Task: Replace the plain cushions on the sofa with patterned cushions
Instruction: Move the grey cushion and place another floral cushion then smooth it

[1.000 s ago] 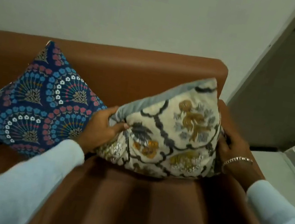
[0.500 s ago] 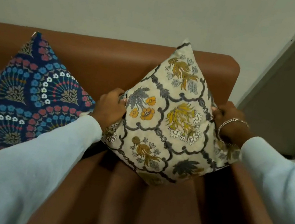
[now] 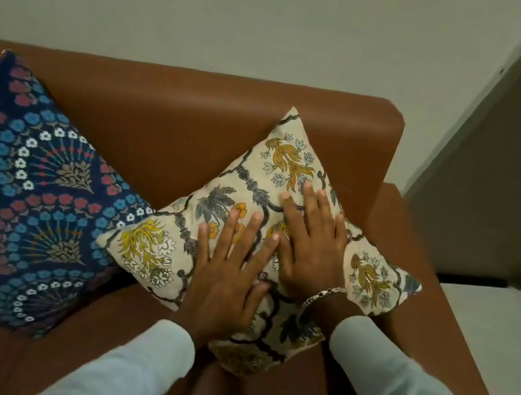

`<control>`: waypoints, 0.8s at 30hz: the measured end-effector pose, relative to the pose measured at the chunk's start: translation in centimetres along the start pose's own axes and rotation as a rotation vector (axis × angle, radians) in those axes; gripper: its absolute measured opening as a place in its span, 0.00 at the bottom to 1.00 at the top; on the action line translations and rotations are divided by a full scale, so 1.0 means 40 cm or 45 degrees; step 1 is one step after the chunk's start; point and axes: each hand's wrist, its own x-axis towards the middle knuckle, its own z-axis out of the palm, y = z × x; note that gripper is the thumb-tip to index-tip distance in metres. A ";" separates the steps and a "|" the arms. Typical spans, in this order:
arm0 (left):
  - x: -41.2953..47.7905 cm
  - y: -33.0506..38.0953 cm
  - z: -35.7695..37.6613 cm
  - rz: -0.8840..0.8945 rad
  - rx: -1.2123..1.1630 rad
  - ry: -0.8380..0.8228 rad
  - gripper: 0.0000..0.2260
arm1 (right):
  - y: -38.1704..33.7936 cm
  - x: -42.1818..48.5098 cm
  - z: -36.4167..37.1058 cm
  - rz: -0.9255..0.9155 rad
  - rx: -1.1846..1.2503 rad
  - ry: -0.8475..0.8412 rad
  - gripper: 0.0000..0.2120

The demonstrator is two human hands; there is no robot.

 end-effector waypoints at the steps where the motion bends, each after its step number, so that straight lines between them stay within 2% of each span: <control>1: -0.005 -0.015 0.014 -0.017 0.048 -0.045 0.31 | 0.035 -0.007 0.012 -0.017 -0.059 -0.048 0.27; 4: 0.010 -0.130 -0.002 -0.175 0.167 -0.032 0.33 | 0.133 -0.009 0.000 0.186 -0.052 -0.110 0.32; 6: 0.001 -0.186 -0.025 -0.443 0.112 0.015 0.36 | 0.191 -0.031 -0.015 0.433 0.032 -0.091 0.38; 8: -0.063 -0.147 -0.018 -0.725 -0.070 0.102 0.38 | 0.241 -0.096 -0.026 0.503 0.105 -0.109 0.42; 10: -0.145 -0.048 0.004 -1.014 -0.419 0.256 0.42 | 0.266 -0.160 -0.038 0.454 0.178 -0.128 0.43; 13: -0.165 0.062 0.015 -1.437 -1.408 0.347 0.52 | 0.267 -0.158 -0.051 0.471 0.260 -0.112 0.41; 14: -0.137 0.071 0.020 -1.482 -1.626 0.314 0.54 | 0.259 -0.134 -0.053 0.476 0.324 -0.116 0.38; 15: -0.106 0.072 0.029 -1.478 -1.710 0.283 0.55 | 0.250 -0.107 -0.054 0.474 0.396 -0.127 0.35; 19: -0.091 0.083 0.073 -1.426 -1.794 0.194 0.50 | 0.245 -0.091 -0.046 0.483 0.495 -0.082 0.26; 22: -0.180 0.064 0.074 -1.435 -1.741 -0.017 0.48 | 0.223 -0.155 -0.034 0.669 0.366 -0.116 0.25; 24: -0.203 0.051 0.051 -1.455 -1.538 -0.023 0.42 | 0.186 -0.172 -0.044 0.661 0.277 -0.048 0.24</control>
